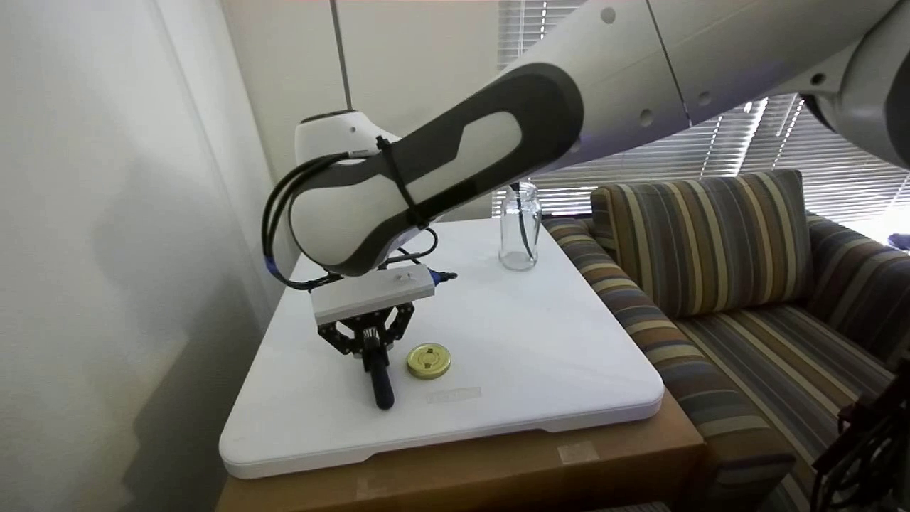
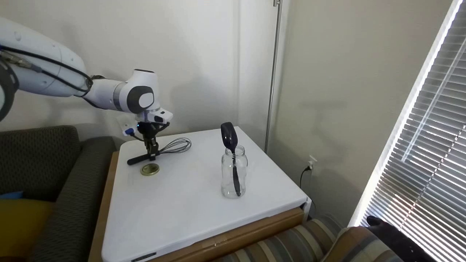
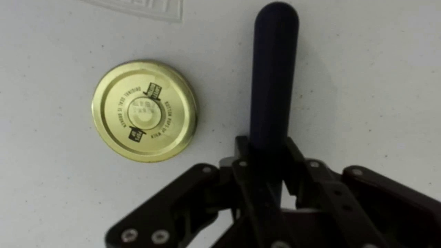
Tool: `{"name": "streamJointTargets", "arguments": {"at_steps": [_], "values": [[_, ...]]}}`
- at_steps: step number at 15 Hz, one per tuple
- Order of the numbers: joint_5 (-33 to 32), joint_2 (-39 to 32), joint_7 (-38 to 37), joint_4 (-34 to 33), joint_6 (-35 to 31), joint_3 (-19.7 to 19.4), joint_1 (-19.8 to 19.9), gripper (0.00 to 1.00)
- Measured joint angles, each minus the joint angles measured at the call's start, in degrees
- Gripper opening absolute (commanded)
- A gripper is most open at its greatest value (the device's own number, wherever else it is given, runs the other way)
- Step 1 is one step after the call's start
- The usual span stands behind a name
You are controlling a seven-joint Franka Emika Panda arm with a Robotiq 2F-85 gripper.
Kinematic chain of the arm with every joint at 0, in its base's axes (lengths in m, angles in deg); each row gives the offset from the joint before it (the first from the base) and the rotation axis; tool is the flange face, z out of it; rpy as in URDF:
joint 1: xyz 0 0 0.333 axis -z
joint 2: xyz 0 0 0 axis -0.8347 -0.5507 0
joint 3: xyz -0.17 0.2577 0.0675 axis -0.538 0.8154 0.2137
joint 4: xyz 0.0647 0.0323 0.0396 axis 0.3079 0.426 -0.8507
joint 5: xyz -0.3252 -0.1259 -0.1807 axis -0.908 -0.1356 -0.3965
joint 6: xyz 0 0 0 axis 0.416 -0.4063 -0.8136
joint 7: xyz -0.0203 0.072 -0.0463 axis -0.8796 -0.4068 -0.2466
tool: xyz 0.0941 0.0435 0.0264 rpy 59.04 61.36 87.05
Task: Move the whisk to the right
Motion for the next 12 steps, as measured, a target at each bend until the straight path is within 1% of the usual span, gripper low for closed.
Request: {"name": "streamJointTargets", "arguments": {"at_steps": [8,12], "values": [[-6.6,1.2,10.5,-0.3,0.0,-0.1,-0.1,0.06],[-8.3,3.3,20.0,0.4,1.2,-0.1,0.8,0.06]]}}
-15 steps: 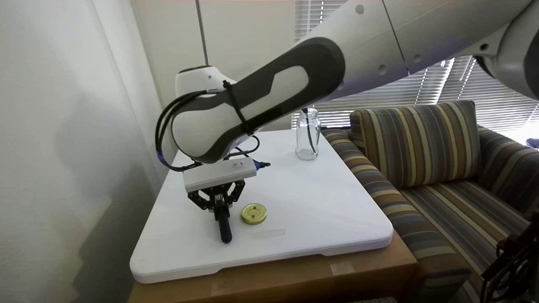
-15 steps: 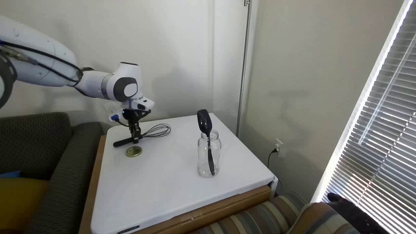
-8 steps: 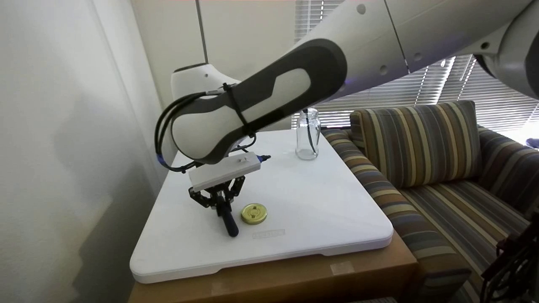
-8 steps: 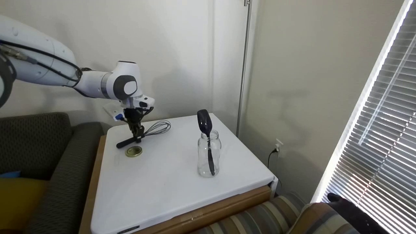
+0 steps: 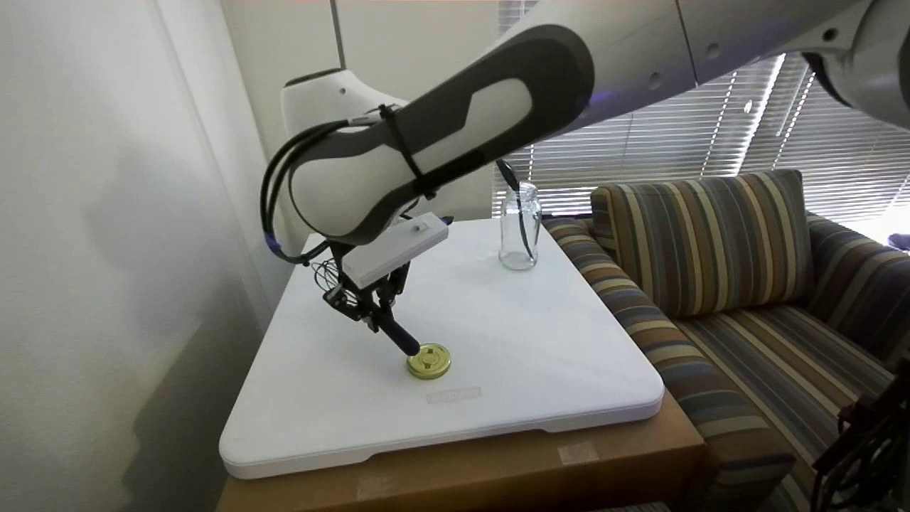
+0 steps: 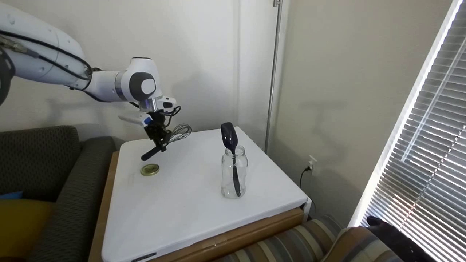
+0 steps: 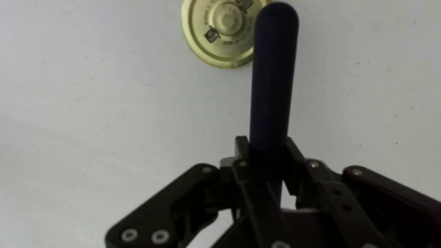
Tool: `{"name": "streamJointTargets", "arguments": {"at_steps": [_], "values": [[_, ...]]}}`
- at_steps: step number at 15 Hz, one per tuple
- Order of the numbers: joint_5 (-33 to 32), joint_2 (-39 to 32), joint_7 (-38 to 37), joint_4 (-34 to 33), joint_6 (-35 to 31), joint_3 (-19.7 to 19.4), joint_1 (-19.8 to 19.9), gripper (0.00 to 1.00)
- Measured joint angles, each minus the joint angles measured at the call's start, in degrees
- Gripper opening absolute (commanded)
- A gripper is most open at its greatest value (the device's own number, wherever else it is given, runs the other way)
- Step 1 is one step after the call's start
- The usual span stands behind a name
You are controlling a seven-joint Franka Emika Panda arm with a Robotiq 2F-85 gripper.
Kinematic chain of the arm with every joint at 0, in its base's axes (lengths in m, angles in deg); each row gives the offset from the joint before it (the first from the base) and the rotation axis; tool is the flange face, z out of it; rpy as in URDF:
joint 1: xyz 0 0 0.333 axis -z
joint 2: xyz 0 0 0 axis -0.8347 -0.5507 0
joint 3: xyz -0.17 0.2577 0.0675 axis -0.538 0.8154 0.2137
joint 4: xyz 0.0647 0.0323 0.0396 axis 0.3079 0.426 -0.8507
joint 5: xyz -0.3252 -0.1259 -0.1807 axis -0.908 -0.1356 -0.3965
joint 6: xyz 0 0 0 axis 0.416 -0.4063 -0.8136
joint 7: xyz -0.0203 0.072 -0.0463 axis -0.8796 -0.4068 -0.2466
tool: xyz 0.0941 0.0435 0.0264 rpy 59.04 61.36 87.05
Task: Move the whisk to the right
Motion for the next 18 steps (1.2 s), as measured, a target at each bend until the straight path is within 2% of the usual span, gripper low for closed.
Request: {"name": "streamJointTargets", "arguments": {"at_steps": [6,9,13,16,18], "values": [[-4.8,3.2,8.1,1.0,16.2,-2.6,0.6,0.06],[-8.9,3.6,12.1,1.6,21.1,-4.3,0.4,0.06],[-15.6,3.5,15.6,5.0,19.8,-6.4,-0.6,0.06],[-19.5,3.3,15.1,9.3,12.1,-6.8,-1.0,0.06],[-19.8,3.4,11.6,12.1,6.2,-7.2,-0.8,0.06]]}}
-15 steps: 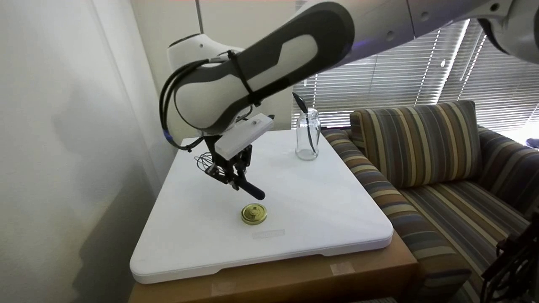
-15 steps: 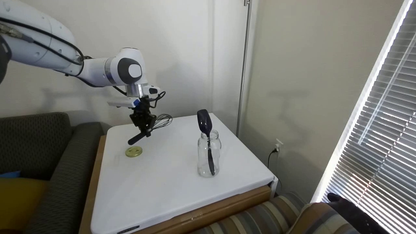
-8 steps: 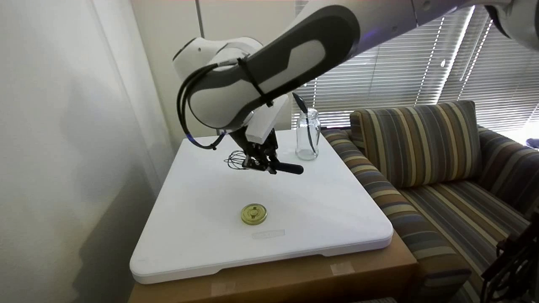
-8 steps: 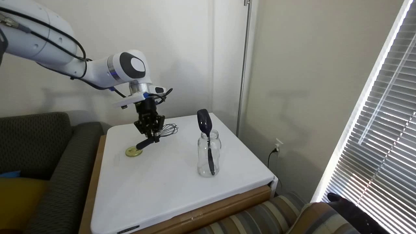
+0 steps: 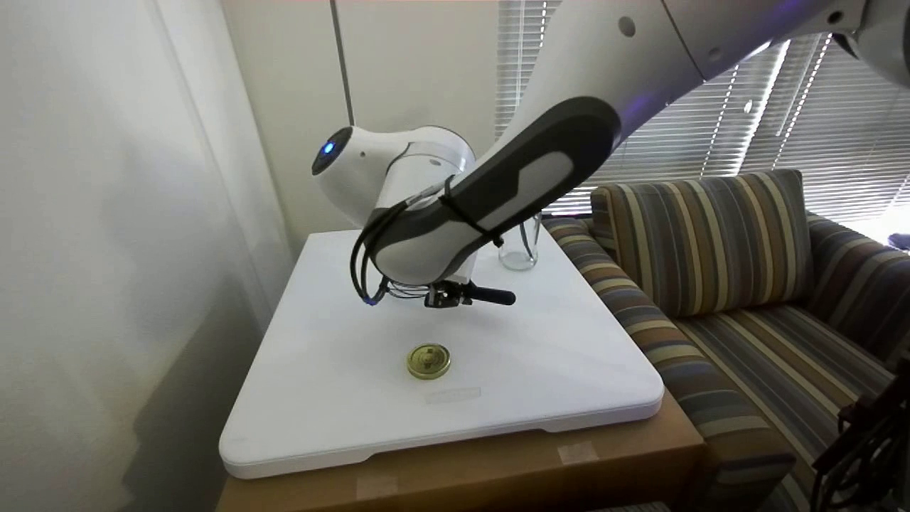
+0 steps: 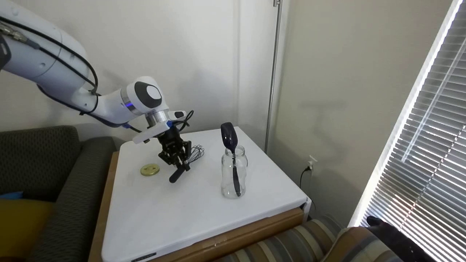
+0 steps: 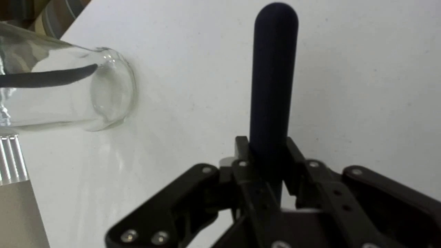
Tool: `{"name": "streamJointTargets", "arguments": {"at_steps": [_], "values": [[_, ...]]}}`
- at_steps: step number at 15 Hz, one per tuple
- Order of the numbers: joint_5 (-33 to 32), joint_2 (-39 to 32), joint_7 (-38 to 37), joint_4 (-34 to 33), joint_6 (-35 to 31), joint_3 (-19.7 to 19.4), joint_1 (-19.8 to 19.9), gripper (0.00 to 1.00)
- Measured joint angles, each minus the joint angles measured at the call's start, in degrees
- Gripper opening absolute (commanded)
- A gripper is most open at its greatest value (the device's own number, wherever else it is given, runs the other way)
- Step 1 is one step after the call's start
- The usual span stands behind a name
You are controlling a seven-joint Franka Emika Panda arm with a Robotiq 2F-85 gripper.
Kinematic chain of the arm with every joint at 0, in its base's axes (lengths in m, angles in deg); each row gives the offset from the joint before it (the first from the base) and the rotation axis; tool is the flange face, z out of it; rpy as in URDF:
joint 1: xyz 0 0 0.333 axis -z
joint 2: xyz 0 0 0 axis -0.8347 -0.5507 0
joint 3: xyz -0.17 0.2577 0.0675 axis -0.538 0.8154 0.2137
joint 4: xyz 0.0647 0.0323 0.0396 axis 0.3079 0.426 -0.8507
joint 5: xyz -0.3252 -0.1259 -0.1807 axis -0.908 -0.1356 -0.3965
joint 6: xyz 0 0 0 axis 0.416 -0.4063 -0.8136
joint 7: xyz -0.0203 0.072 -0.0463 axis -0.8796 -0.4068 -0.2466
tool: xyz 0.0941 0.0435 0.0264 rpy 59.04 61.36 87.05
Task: Move the whisk to the right
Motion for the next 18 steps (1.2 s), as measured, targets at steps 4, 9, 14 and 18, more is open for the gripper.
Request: {"name": "streamJointTargets", "arguments": {"at_steps": [4,9,14,18], "values": [[0.6,1.6,-12.2,5.5,-5.2,-0.8,0.7,0.06],[5.3,6.0,-20.3,12.8,-8.5,-0.3,3.0,0.06],[8.2,10.5,-20.6,21.3,-18.3,-0.1,4.8,0.06],[8.9,13.1,-16.5,26.9,-25.5,-0.2,5.3,0.06]]}}
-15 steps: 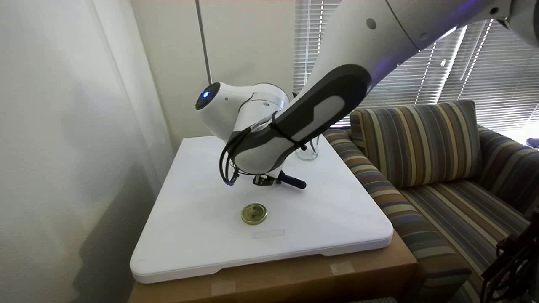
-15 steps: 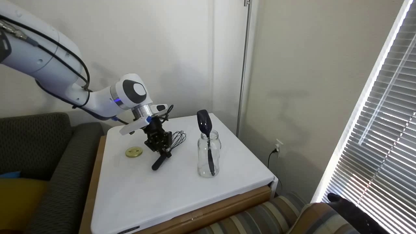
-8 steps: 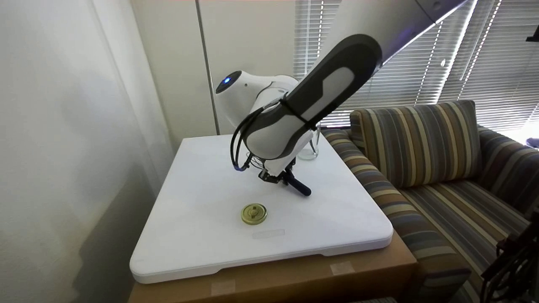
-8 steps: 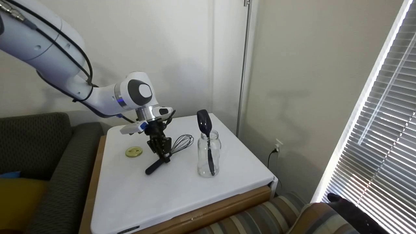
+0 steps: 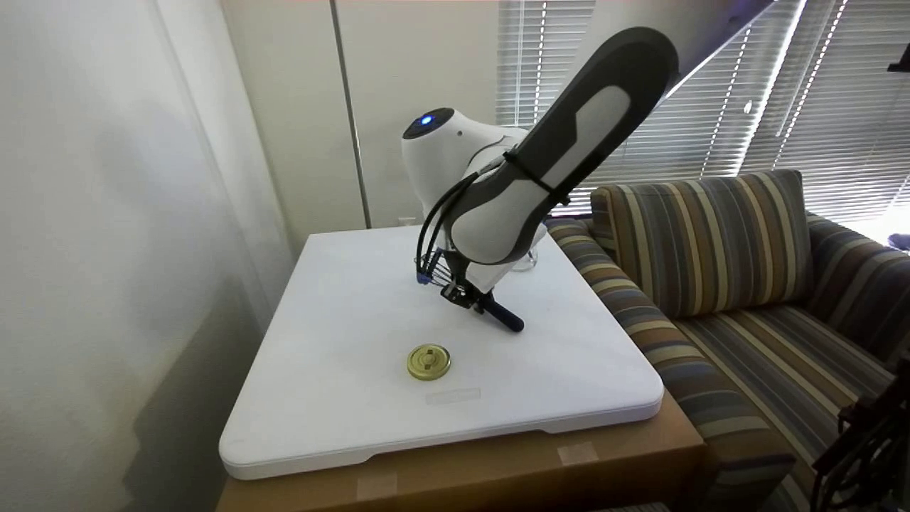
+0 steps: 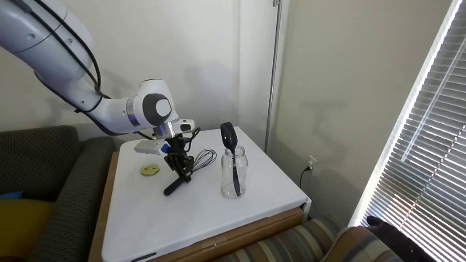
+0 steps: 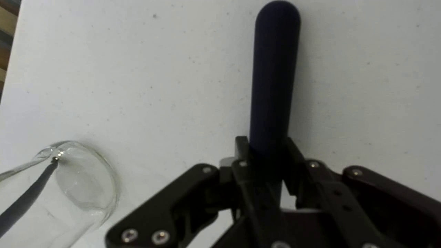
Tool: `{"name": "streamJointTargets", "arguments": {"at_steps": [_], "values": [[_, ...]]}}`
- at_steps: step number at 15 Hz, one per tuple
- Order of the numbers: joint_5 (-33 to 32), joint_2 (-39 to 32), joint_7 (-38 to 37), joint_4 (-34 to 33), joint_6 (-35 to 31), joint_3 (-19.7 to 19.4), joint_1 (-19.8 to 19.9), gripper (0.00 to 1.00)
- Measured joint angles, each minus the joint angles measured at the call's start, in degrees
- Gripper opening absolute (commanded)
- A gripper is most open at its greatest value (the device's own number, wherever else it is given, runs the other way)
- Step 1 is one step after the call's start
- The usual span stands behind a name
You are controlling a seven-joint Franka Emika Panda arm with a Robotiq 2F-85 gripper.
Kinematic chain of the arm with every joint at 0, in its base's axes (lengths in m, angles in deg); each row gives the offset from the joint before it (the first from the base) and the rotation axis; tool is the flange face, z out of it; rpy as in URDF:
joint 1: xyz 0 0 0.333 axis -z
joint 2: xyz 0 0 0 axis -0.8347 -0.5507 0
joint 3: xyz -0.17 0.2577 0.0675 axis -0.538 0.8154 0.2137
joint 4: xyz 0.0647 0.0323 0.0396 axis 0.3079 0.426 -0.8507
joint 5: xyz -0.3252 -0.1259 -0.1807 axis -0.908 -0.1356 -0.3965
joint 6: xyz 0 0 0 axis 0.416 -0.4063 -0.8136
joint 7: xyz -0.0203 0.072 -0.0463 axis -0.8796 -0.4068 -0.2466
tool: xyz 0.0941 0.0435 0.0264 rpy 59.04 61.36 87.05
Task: Move the whisk to the right
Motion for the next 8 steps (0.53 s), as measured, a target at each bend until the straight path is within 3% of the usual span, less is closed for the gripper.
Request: {"name": "streamJointTargets", "arguments": {"at_steps": [4,5,6,8], "values": [[0.0,1.2,4.5,2.8,-3.5,0.0,0.0,0.06],[0.0,1.4,5.3,3.1,-3.9,0.0,0.0,0.18],[0.0,1.5,6.1,3.3,-4.3,0.0,0.0,0.49],[0.0,1.5,7.6,3.4,-4.4,0.0,0.0,0.56]]}}
